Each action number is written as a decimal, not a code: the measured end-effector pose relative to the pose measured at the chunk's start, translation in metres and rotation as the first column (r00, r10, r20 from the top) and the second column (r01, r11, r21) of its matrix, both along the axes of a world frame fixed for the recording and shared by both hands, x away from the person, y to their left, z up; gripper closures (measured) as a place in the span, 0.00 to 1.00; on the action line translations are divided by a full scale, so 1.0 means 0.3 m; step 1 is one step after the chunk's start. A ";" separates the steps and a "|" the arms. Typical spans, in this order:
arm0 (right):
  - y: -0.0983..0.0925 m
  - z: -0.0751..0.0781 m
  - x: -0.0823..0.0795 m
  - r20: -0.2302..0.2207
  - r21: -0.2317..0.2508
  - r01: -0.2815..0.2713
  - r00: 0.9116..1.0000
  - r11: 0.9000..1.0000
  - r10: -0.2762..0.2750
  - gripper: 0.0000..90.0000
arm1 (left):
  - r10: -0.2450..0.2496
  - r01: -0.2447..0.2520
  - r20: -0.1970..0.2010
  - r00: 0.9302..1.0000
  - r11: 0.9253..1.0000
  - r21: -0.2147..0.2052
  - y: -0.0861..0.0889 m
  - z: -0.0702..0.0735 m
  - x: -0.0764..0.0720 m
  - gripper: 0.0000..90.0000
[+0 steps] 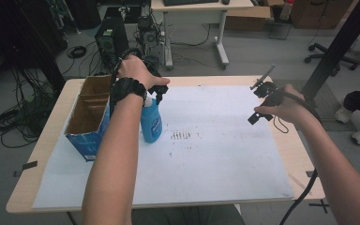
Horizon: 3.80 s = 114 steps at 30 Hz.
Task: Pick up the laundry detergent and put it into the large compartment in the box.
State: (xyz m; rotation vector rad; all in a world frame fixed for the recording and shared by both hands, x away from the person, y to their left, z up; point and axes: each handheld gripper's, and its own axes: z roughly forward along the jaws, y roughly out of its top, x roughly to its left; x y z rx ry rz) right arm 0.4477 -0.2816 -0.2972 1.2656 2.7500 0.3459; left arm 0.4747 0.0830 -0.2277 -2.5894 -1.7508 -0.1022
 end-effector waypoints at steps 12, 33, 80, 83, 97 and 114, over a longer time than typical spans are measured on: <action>0.003 -0.003 -0.002 -0.001 -0.003 0.000 1.000 1.000 0.000 0.20 | -0.004 0.004 -0.010 1.000 1.000 0.003 0.003 -0.028 0.002 0.14; 0.002 -0.010 -0.004 -0.001 -0.001 -0.003 1.000 1.000 0.003 0.20 | -0.009 0.009 -0.028 1.000 1.000 0.001 -0.003 -0.076 0.004 0.14; 0.009 -0.036 -0.004 -0.009 -0.002 -0.009 1.000 1.000 0.009 0.20 | -0.026 0.028 -0.059 0.998 0.999 0.041 -0.010 -0.224 0.002 0.17; 0.008 -0.036 -0.004 -0.008 -0.002 -0.009 1.000 1.000 0.009 0.20 | -0.023 0.025 -0.054 0.998 0.999 0.045 -0.011 -0.223 -0.001 0.17; 0.010 -0.038 -0.010 -0.007 0.000 -0.012 1.000 1.000 0.012 0.20 | 0.000 0.002 -0.038 0.999 0.999 0.044 -0.006 -0.209 -0.004 0.24; 0.011 -0.042 -0.010 -0.012 0.000 -0.013 1.000 1.000 0.013 0.20 | -0.005 0.007 -0.035 0.999 0.999 0.041 -0.006 -0.208 0.002 0.35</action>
